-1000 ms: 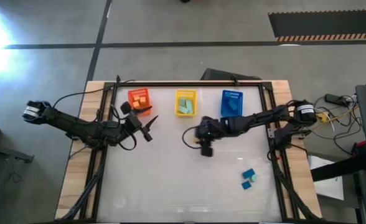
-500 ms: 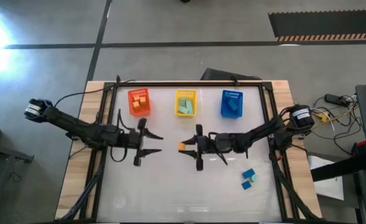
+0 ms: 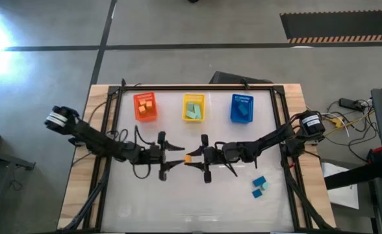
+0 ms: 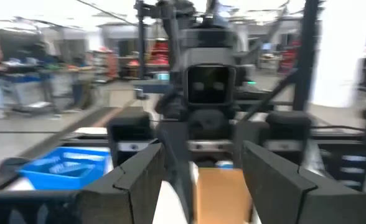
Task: Sort & place blocks by color
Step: Put the yellow block into the orange bin
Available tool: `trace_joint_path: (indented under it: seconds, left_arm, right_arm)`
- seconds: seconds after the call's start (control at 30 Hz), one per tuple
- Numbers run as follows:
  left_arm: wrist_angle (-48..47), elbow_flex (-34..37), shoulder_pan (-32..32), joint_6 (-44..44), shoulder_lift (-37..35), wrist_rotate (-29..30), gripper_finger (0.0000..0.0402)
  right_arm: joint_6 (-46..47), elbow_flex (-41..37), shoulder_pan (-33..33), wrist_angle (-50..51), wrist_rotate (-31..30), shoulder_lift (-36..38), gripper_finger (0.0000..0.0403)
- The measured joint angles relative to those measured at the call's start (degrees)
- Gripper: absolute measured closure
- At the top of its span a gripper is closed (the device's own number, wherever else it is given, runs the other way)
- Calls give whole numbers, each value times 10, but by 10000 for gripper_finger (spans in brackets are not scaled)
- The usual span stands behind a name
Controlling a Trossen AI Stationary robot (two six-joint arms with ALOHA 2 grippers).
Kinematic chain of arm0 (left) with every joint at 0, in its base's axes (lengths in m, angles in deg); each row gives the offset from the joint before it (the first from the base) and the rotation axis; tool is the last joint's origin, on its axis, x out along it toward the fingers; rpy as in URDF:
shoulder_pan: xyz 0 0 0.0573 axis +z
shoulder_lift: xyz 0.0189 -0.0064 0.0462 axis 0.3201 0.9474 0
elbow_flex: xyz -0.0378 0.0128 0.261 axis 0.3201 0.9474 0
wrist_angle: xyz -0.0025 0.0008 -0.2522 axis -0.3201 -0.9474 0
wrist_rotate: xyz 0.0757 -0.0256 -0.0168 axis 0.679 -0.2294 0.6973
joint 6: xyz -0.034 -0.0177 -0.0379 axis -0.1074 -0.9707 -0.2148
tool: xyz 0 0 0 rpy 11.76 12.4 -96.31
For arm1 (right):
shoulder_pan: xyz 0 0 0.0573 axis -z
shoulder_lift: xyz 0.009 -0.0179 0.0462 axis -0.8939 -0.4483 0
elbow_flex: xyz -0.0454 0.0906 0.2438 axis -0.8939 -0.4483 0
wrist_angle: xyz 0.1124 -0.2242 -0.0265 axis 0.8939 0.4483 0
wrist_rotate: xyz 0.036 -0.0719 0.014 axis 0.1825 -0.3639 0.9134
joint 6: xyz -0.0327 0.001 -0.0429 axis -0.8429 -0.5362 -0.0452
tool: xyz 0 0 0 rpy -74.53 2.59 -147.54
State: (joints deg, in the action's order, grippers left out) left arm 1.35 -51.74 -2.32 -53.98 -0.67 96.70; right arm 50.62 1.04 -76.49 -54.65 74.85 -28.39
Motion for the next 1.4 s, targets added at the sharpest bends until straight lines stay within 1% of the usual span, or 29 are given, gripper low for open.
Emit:
trace_joint_path:
  seconds: [0.1, 0.27, 0.6, 0.77, 0.87, 1.03, 1.1, 1.17, 1.3, 1.4]
  left_arm:
    - [30, -6, 0, 13, 28, 17, 206]
    - [44, -12, 0, 12, 53, -21, 206]
    - [38, -9, 0, -3, 52, -29, 206]
    - [38, -12, 0, -3, 64, -29, 206]
    - [41, -13, 0, -3, 64, -29, 222]
    - [41, -13, 0, -3, 64, -28, 285]
    - [40, -13, 1, -3, 64, -28, 285]
    - [40, -13, 1, -4, 64, -28, 285]
    - [37, -13, 3, -5, 64, -21, 285]
    - [25, -12, 5, -6, 58, 19, 285]
  right_arm:
    - [0, 0, -1, 5, -1, 0, 282]
    - [0, 0, -2, 6, 0, 0, 282]
    - [5, 0, -3, 1, -2, 0, 282]
    - [5, 0, -3, 1, -2, 0, 282]
    - [5, 0, -3, 2, -2, 0, 282]
    - [5, 0, -3, 4, -1, 0, 282]
    - [5, 0, -3, 4, -1, 0, 282]
    - [11, 0, -3, 4, -2, 0, 270]
    - [46, 0, -1, 4, -4, 0, 207]
    - [54, 0, 1, 27, -4, 9, 164]
